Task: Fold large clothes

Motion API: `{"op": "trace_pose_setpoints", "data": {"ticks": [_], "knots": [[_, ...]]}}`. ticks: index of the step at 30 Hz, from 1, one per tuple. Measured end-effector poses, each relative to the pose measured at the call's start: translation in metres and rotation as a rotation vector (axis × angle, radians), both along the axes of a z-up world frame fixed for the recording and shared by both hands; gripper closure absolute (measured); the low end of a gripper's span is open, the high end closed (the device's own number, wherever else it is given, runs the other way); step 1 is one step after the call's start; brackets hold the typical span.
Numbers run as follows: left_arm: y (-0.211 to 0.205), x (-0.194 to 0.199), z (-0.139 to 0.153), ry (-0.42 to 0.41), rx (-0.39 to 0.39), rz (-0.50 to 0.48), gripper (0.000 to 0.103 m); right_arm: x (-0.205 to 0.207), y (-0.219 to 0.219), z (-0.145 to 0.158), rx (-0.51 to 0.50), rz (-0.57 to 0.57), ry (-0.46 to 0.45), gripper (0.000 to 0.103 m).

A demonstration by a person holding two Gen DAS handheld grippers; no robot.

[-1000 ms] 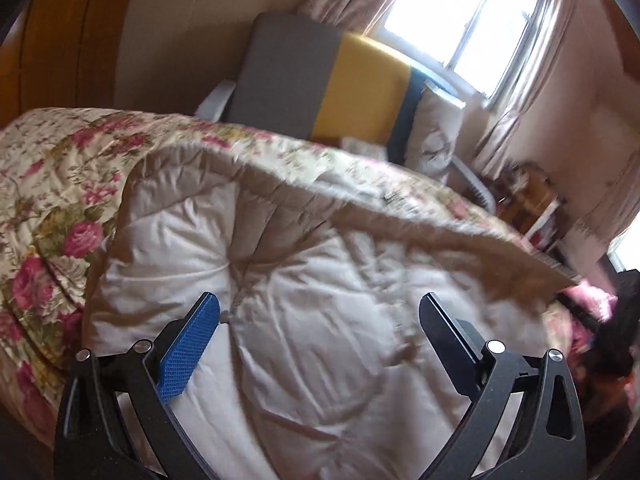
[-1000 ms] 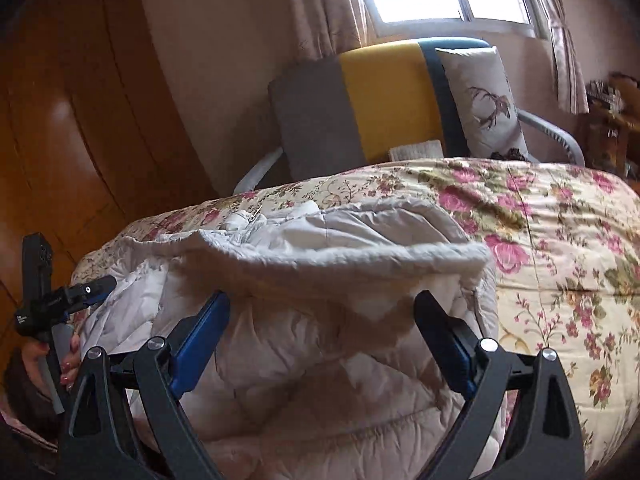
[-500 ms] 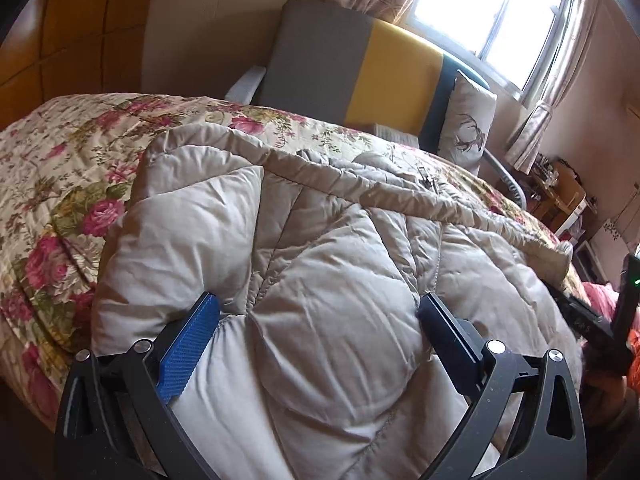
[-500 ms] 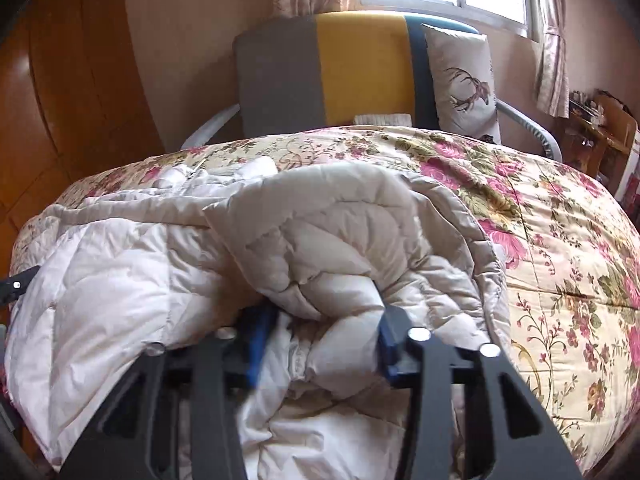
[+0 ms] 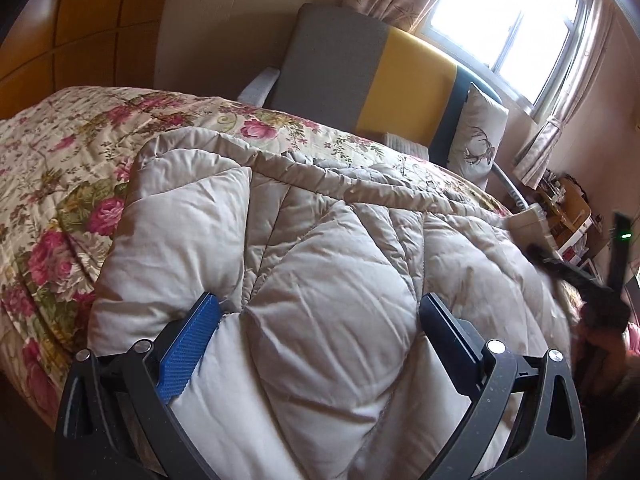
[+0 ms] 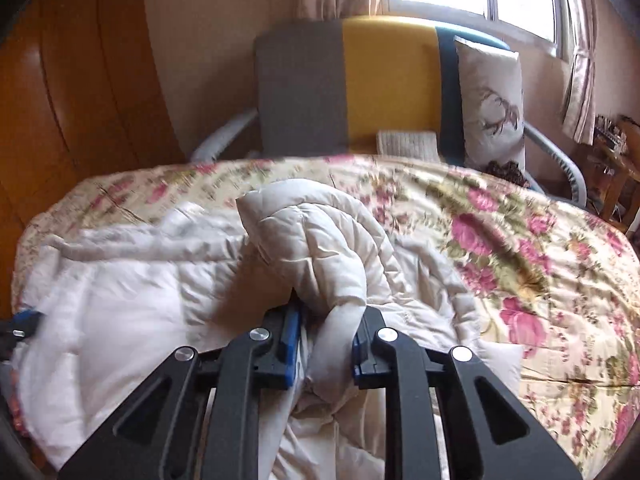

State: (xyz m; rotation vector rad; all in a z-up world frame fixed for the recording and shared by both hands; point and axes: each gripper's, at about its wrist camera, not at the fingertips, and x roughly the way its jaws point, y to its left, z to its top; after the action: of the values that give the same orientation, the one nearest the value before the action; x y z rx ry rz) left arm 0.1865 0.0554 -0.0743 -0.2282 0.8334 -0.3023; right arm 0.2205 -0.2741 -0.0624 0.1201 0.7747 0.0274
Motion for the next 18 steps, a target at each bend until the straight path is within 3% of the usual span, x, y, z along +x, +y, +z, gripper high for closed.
{"op": "trace_pose_setpoints", "data": {"ticks": [4,9,13,15,16,18], "knots": [[0.000,0.000,0.012,-0.007,0.008,0.001,0.004,0.016,-0.007,-0.037,0.035,-0.035,0.023,0.078],[-0.002,0.021,0.024,-0.005,0.091,0.058,0.004,0.007,-0.013,-0.044,0.051,-0.051,-0.016,0.078],[-0.020,0.047,0.013,0.036,0.184,0.017,0.008,0.003,-0.020,-0.047,0.108,-0.059,-0.034,0.078],[-0.030,0.053,0.001,0.051,0.185,-0.045,0.061,0.000,-0.023,-0.047,0.126,-0.062,-0.043,0.078],[-0.032,0.054,-0.005,0.059,0.180,-0.049,0.062,-0.002,-0.023,-0.047,0.133,-0.062,-0.049,0.078],[-0.032,0.050,-0.002,0.038,0.174,-0.031,0.091,-0.007,-0.025,-0.044,0.149,-0.066,-0.065,0.080]]}}
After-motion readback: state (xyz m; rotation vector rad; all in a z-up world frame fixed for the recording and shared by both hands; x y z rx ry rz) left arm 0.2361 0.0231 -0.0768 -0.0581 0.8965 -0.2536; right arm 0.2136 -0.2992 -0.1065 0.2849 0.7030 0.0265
